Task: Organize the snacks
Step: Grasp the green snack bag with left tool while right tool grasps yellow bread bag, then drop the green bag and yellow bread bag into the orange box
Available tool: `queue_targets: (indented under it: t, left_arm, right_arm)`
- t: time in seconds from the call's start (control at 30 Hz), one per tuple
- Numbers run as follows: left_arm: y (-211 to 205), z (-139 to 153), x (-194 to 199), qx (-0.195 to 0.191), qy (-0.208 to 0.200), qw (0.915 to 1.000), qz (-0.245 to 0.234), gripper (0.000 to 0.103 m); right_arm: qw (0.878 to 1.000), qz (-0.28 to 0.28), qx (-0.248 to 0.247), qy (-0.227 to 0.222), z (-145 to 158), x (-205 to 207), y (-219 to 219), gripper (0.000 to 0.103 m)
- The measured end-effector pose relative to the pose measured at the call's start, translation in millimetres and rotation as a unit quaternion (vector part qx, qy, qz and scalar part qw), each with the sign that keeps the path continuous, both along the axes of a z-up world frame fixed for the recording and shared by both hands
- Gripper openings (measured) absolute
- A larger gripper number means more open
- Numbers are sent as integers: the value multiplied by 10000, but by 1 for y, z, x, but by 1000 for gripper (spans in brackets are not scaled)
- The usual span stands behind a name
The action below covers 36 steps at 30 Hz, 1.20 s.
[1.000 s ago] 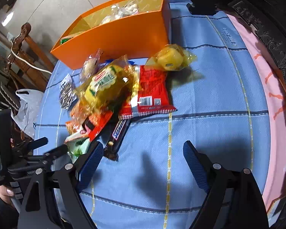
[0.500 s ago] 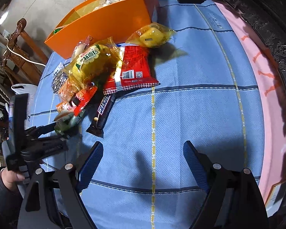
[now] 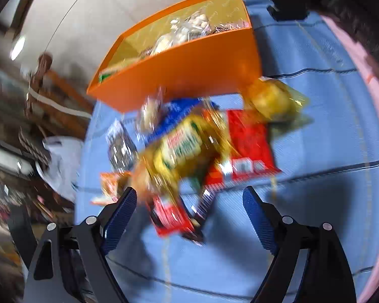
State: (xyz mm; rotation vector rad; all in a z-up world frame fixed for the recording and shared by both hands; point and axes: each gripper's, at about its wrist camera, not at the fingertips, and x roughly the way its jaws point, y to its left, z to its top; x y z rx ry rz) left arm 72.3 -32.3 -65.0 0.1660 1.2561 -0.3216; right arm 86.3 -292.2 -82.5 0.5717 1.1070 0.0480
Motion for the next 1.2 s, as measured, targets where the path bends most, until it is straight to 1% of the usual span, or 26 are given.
queue_targets:
  t: [0.1, 0.2, 0.23, 0.27, 0.3, 0.33, 0.37, 0.4, 0.5, 0.57, 0.7, 0.8, 0.97, 1.13, 1.2]
  left_arm:
    - [1, 11, 0, -72, -104, 9999, -5, 56]
    - [8, 15, 2, -95, -141, 9998, 33, 56]
    - [9, 14, 3, -97, -132, 9999, 49, 56]
    - [11, 14, 4, -98, -112, 9999, 69, 56]
    - [12, 13, 5, -89, -87, 9999, 108, 56]
    - [13, 12, 9, -94, -79, 9999, 118, 56]
    - [14, 11, 11, -109, -71, 9999, 114, 56]
    - [15, 11, 13, -119, -75, 9998, 122, 56]
    - [13, 9, 18, -141, -76, 9998, 106, 56]
    - [10, 11, 19, -168, -89, 9998, 66, 56]
    - [-2, 16, 19, -192, -138, 9997, -81, 56]
    - [-9, 26, 23, -231, -229, 9993, -158, 57]
    - [-14, 47, 38, -381, -384, 9985, -117, 57]
    - [-19, 60, 60, -359, -365, 9987, 44, 57]
    - [-22, 67, 73, -368, -381, 9985, 101, 57]
  right_arm:
    - [9993, -290, 162, 184, -10, 23, -3, 86]
    - [9977, -519, 291, 339, -22, 41, -6, 86]
    - [9974, -532, 262, 406, -27, 47, -5, 86]
    - [9976, -470, 185, 479, -32, 53, -2, 83]
    - [9975, -351, 69, 608, -39, 59, 1, 69]
    - [9971, -311, -102, 689, -43, 61, 3, 60]
    - [9969, -264, -292, 679, -42, 62, 6, 53]
    - [9977, -151, -344, 560, -38, 60, 8, 50]
    - [9980, 33, -584, 230, -20, 48, 9, 49]
    - [9984, 127, -544, 31, -8, 37, 6, 49]
    - [9973, 217, -637, -295, 15, 16, -5, 50]
    - [9966, 266, -650, -435, 27, 5, -7, 50]
    - [9953, 302, -621, -676, 50, -8, -12, 50]
    - [9929, 388, -668, -900, 71, 2, -10, 50]
    - [9911, 436, -775, -990, 80, 12, -7, 50]
